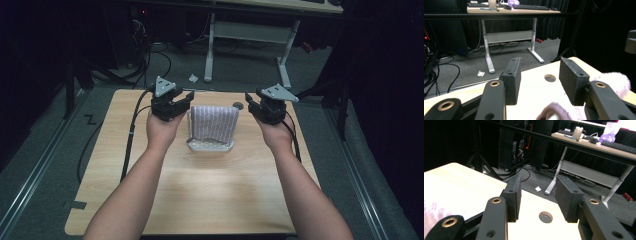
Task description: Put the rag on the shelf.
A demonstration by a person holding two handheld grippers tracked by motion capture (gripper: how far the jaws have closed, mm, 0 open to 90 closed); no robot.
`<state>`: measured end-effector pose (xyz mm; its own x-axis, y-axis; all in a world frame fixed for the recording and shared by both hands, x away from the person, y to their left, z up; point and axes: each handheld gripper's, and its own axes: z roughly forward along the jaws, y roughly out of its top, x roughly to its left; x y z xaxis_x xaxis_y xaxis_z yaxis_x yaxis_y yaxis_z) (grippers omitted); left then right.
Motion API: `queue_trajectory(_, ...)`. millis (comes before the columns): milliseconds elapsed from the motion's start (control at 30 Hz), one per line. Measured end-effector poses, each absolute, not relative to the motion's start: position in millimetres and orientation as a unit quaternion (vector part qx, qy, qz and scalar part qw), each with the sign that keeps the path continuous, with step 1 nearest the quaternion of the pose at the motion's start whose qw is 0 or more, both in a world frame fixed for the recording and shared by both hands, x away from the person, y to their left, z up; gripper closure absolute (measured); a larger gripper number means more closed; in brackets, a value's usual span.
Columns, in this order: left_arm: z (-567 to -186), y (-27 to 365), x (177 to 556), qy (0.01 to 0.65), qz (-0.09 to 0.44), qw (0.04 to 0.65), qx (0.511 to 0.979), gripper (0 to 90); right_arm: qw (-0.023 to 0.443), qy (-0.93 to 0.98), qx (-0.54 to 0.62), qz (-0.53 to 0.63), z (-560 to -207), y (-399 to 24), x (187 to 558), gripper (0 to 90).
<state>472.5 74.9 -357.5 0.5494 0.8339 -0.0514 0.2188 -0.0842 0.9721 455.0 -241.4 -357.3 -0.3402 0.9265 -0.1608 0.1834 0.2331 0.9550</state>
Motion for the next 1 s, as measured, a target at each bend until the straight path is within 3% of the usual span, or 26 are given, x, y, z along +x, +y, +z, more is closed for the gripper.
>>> queue_trajectory(300,-384.3,102.7,423.7,0.379,0.265,0.556,0.691,51.1,0.398,0.689,0.412,0.445,-380.0,-259.1,423.0,53.0)
queue_trajectory(700,-486.6,119.4,372.7,0.408,0.196,0.499,0.739,51.1,0.341,0.719,0.436,0.422,-458.9,-271.8,369.8,45.7)
queue_trajectory(1000,-526.6,115.1,323.9,0.41,0.152,0.465,0.77,53.3,0.296,0.742,0.454,0.393,-515.9,-267.6,333.7,42.9)
